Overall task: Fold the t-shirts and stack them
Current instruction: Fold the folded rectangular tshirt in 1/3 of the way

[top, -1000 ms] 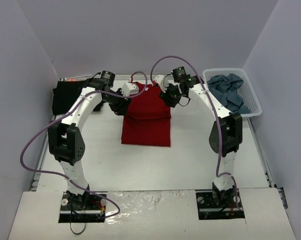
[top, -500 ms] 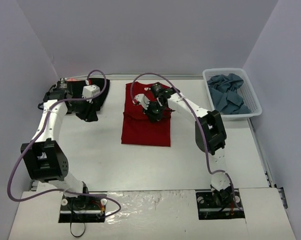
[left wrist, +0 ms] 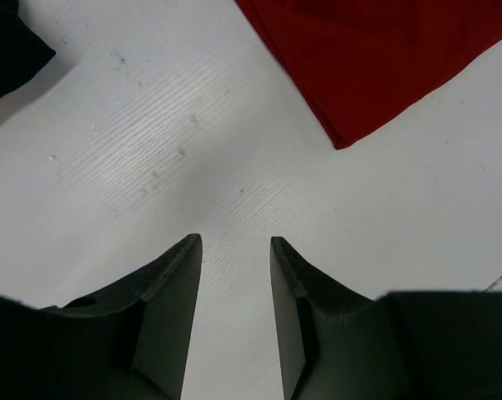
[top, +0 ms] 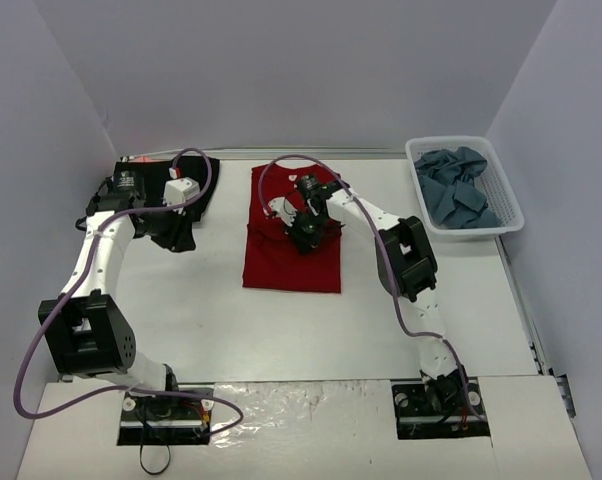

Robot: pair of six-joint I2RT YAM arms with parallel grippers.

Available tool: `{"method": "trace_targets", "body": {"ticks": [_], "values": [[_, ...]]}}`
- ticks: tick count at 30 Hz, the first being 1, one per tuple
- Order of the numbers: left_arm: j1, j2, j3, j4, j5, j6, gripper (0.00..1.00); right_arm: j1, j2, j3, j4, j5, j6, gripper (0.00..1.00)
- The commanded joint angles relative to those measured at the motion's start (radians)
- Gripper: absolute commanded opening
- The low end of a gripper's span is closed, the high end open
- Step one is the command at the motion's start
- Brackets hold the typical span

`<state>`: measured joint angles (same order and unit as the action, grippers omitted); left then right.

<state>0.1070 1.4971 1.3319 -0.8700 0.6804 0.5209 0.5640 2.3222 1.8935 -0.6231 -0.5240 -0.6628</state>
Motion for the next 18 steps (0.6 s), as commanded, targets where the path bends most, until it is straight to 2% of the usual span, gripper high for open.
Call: {"method": "trace_targets", "body": {"ticks": [1,10,14,18], "values": [[0.01,-0.012,0.007,0.019,0.013,-0.015,0.37,0.001,0.017,0.082,-0.029,0.022,-0.029,0.0],[0.01,-0.021,-0.003,0.025,-0.002,-0.015,0.38,-0.044,0.135,0.395,0.002,0.162,0.032,0.0],[0.01,-0.024,-0.017,0.032,-0.005,-0.016,0.38,-0.046,0.129,0.386,0.121,0.301,0.052,0.0],[0.008,-0.028,-0.031,0.023,0.03,0.002,0.38,-0.049,0.063,0.32,0.138,0.285,0.066,0.0]]}}
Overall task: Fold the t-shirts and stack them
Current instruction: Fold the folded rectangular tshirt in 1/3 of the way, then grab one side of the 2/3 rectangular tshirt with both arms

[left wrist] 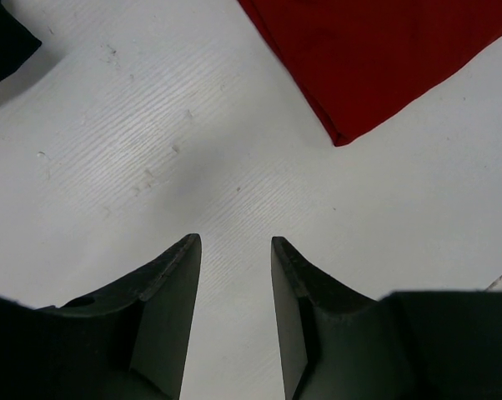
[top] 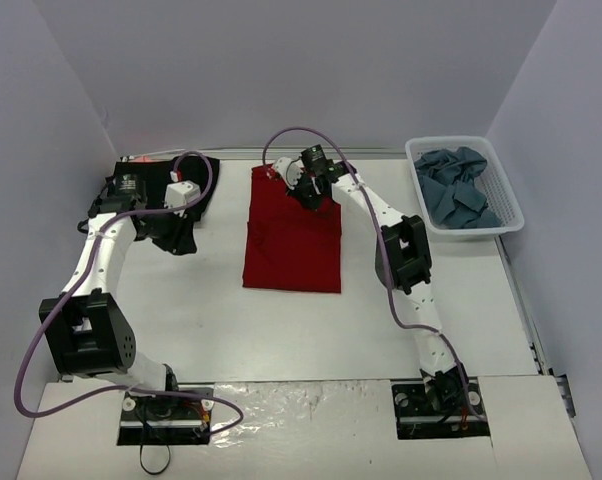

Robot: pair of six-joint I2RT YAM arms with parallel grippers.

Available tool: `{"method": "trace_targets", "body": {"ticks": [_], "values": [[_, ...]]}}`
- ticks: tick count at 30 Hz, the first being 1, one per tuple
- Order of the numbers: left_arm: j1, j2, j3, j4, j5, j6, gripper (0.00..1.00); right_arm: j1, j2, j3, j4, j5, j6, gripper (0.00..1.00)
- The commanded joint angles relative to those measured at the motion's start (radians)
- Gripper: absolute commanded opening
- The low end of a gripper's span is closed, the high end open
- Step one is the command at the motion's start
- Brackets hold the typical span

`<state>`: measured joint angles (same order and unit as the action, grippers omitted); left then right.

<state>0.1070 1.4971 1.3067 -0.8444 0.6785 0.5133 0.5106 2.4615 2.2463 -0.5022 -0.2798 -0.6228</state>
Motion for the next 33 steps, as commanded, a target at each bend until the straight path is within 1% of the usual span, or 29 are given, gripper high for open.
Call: {"method": "trace_targets", "body": {"ticks": [1,3,4,5,6,7,8,9,10,11,12,13,15,16,19,22,26,33], "values": [[0.008,-0.037,-0.01,-0.002,0.044,0.014,0.38,0.006,-0.129,-0.094,0.019,0.027,0.025,0.0],[0.003,-0.05,-0.027,0.004,0.075,0.025,0.38,0.008,-0.223,-0.164,0.019,0.015,0.029,0.0],[0.0,-0.054,-0.033,0.005,0.076,0.027,0.38,0.006,-0.254,-0.244,0.017,0.017,0.031,0.03],[-0.003,-0.058,-0.038,0.005,0.082,0.036,0.38,0.006,-0.291,-0.287,0.017,0.021,0.038,0.05],[-0.013,-0.066,-0.05,0.005,0.084,0.043,0.39,0.005,-0.361,-0.331,0.016,0.021,0.044,0.05],[-0.024,-0.069,-0.06,0.01,0.082,0.05,0.42,0.005,-0.396,-0.379,0.013,0.024,0.044,0.07],[-0.039,-0.074,-0.067,0.014,0.076,0.059,0.46,0.005,-0.435,-0.478,0.013,0.028,0.047,0.1],[-0.088,-0.087,-0.09,0.027,0.038,0.063,0.46,0.005,-0.508,-0.526,0.004,0.033,0.048,0.19],[-0.139,-0.095,-0.102,0.039,0.008,0.067,0.46,0.005,-0.544,-0.569,-0.002,0.036,0.046,0.24],[-0.177,-0.103,-0.118,0.074,-0.026,0.07,0.46,0.003,-0.579,-0.65,-0.01,0.033,0.051,0.29],[-0.219,-0.116,-0.15,0.099,-0.101,0.07,0.46,0.0,-0.645,-0.687,-0.027,0.03,0.057,0.39],[-0.29,-0.124,-0.165,0.123,-0.129,0.073,0.46,-0.001,-0.673,-0.721,-0.039,0.024,0.057,0.43],[-0.343,-0.135,-0.191,0.185,-0.174,0.082,0.45,-0.006,-0.749,-0.81,-0.09,0.008,0.058,0.51],[-0.39,-0.135,-0.211,0.201,-0.181,0.088,0.44,-0.007,-0.769,-0.836,-0.105,0.002,0.06,0.52],[-0.459,-0.127,-0.266,0.289,-0.227,0.114,0.43,-0.015,-0.872,-0.941,-0.142,-0.028,0.072,0.55],[-0.489,-0.097,-0.32,0.362,-0.264,0.142,0.43,-0.05,-0.927,-1.022,-0.144,-0.062,0.048,0.57],[-0.504,-0.022,-0.345,0.404,-0.26,0.152,0.43,-0.121,-0.97,-1.045,-0.144,-0.085,0.038,0.6],[-0.536,0.054,-0.357,0.462,-0.261,0.14,0.43,-0.165,-0.94,-1.036,-0.142,-0.107,0.035,0.61]]}}
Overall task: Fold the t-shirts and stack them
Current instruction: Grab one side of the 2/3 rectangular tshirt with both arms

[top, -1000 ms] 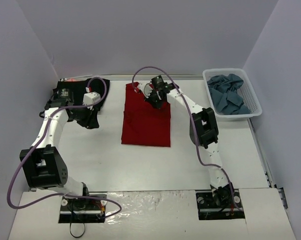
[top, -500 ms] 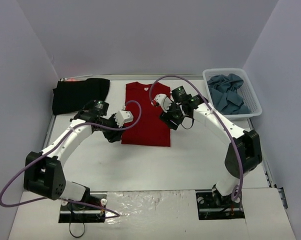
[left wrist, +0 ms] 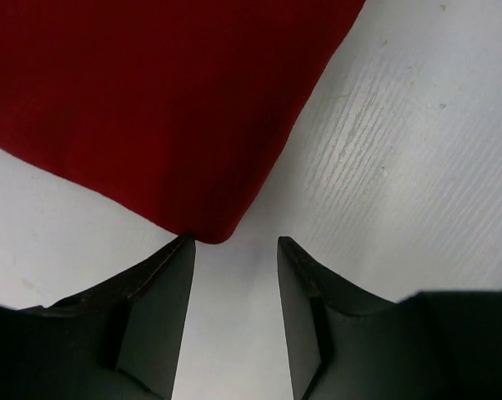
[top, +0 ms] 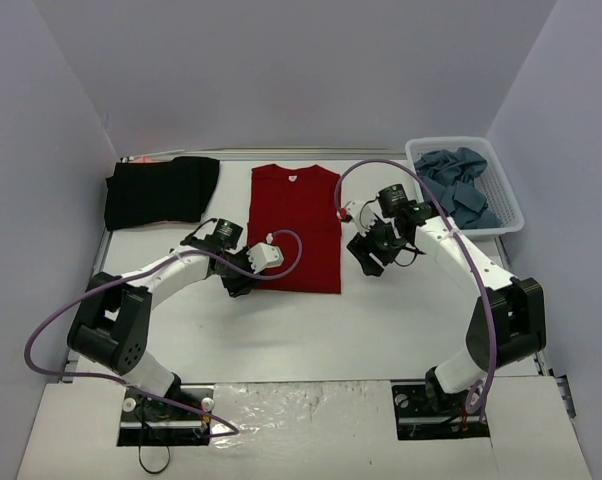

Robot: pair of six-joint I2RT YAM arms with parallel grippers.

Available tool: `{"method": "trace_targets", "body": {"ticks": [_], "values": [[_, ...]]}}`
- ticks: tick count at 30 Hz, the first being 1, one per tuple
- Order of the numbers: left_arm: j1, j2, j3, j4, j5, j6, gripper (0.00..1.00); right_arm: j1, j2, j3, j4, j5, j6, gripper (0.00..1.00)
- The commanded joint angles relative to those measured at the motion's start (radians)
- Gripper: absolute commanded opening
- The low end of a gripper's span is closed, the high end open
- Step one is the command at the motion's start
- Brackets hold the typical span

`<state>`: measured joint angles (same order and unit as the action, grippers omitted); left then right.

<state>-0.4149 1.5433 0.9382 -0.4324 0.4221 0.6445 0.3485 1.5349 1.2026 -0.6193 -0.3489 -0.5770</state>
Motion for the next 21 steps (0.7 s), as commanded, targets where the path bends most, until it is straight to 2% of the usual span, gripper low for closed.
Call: {"method": "trace_targets", "body": {"ticks": [1,11,13,14,15,21], "values": [[-0.015,0.015,0.017,0.044,-0.005,0.007,0.43,-0.005,-0.007,0.009,-0.025,-0.042,-0.011,0.6],[-0.025,0.101,0.024,0.075,-0.036,-0.012,0.42,-0.008,0.037,0.002,-0.028,-0.062,-0.012,0.61],[-0.027,0.133,0.039,0.058,-0.042,-0.009,0.24,-0.008,0.034,-0.005,-0.034,-0.073,-0.015,0.61],[-0.027,0.142,0.043,0.046,-0.042,-0.012,0.09,-0.008,0.033,-0.009,-0.04,-0.079,-0.018,0.61],[-0.027,0.155,0.051,0.043,-0.042,-0.013,0.03,-0.006,0.03,-0.009,-0.054,-0.087,-0.027,0.61],[-0.027,0.16,0.073,-0.018,0.01,-0.003,0.02,0.012,0.005,-0.035,-0.076,-0.117,-0.047,0.61]]}}
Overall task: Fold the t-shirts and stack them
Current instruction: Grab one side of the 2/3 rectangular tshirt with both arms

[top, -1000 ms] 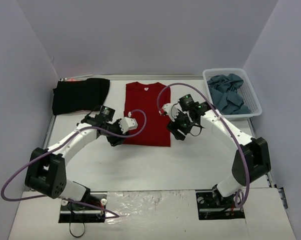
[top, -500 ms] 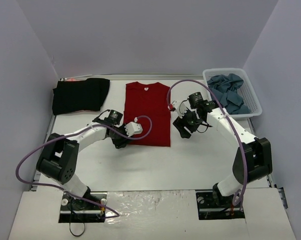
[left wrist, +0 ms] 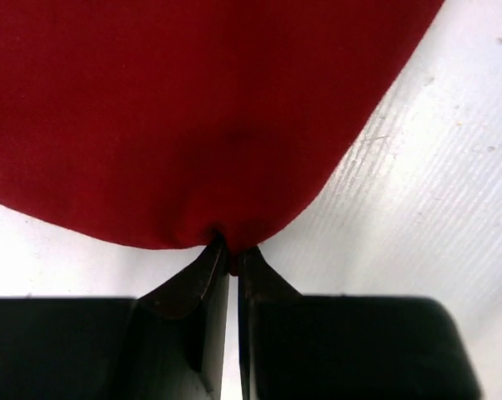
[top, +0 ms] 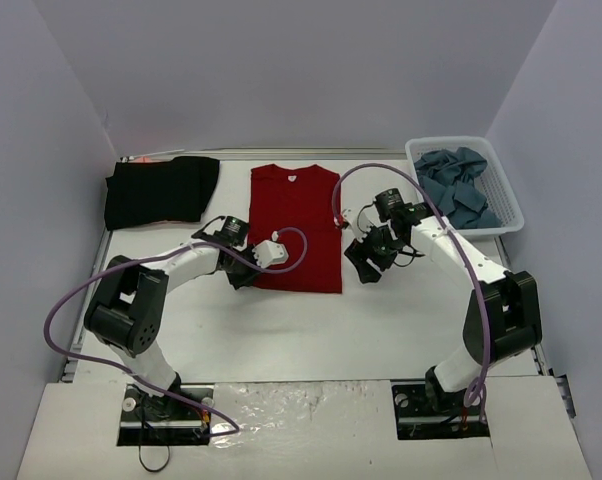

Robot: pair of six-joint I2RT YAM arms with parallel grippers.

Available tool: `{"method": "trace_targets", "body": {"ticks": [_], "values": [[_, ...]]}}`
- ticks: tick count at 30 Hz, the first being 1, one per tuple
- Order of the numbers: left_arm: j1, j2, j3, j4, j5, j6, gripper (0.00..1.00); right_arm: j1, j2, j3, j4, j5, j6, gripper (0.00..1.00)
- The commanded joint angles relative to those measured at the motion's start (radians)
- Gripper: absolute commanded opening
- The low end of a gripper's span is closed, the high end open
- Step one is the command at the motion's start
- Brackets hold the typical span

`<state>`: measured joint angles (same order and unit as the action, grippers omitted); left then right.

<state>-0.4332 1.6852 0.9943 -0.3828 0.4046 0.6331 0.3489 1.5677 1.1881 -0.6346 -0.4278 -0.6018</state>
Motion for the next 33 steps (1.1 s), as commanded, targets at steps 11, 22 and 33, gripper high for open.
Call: {"method": "trace_targets", "body": {"ticks": [11,22,33], "values": [[-0.001,0.025,0.078,-0.191,0.132,0.023,0.02,0.16,0.0,-0.074,-0.04,-0.074,-0.079,0.58],[0.033,0.05,0.101,-0.222,0.2,0.023,0.02,0.202,0.202,-0.009,0.026,-0.081,-0.112,0.56],[0.053,0.073,0.11,-0.235,0.244,0.03,0.02,0.239,0.304,-0.002,0.079,-0.029,-0.105,0.56]]}}
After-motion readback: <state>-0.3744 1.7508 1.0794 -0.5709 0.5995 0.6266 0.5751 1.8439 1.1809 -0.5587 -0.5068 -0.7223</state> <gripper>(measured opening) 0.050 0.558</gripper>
